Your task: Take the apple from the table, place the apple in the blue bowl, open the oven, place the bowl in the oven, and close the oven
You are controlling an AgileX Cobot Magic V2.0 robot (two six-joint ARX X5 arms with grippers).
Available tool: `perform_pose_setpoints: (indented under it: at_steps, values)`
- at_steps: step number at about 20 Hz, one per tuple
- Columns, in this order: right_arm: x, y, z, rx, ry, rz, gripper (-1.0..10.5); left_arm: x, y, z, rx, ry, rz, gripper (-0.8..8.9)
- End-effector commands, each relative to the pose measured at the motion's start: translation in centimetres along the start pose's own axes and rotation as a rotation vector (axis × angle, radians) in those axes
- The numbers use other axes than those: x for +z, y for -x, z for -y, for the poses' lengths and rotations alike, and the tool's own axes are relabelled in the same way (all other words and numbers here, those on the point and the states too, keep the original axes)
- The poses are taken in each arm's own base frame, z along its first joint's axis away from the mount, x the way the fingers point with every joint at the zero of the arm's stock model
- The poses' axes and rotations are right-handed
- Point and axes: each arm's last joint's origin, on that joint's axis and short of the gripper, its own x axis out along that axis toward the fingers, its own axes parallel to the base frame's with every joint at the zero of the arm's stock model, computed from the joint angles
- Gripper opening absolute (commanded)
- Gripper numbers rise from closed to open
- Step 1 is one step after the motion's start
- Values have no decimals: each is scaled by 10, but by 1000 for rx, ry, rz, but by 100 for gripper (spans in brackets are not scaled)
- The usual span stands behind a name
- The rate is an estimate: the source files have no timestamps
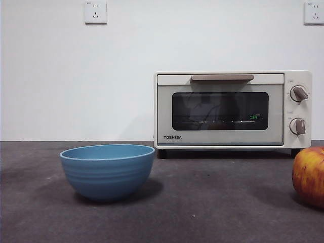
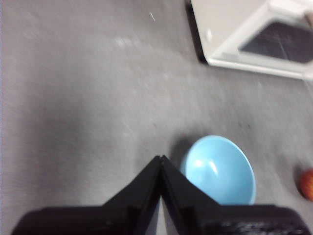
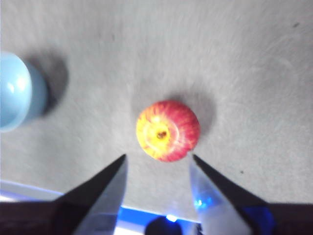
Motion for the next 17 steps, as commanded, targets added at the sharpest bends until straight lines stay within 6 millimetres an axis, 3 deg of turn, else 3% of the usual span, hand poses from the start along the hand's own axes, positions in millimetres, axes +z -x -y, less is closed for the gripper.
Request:
perform_pose_setpoints:
  at_steps: [1,3,4,9,17]
  values:
    - [6,-16,-7,-33,5,-68,341,1,-8,1,-29,-28,-39,-5]
    - [10,-31,-16,-63,36,-125,548,1,-12,2,-34,-42,-58,-5]
    - [12,-37,-20,-73,44,-138,569,1,-13,2,-37,-48,-62,-5]
    - [20,-70,-37,-168,6,-183,568,0,-13,3,-40,-51,-63,-5]
    - [28,-118,-36,-238,-30,-296,567,0,-13,3,-39,-51,-63,-5]
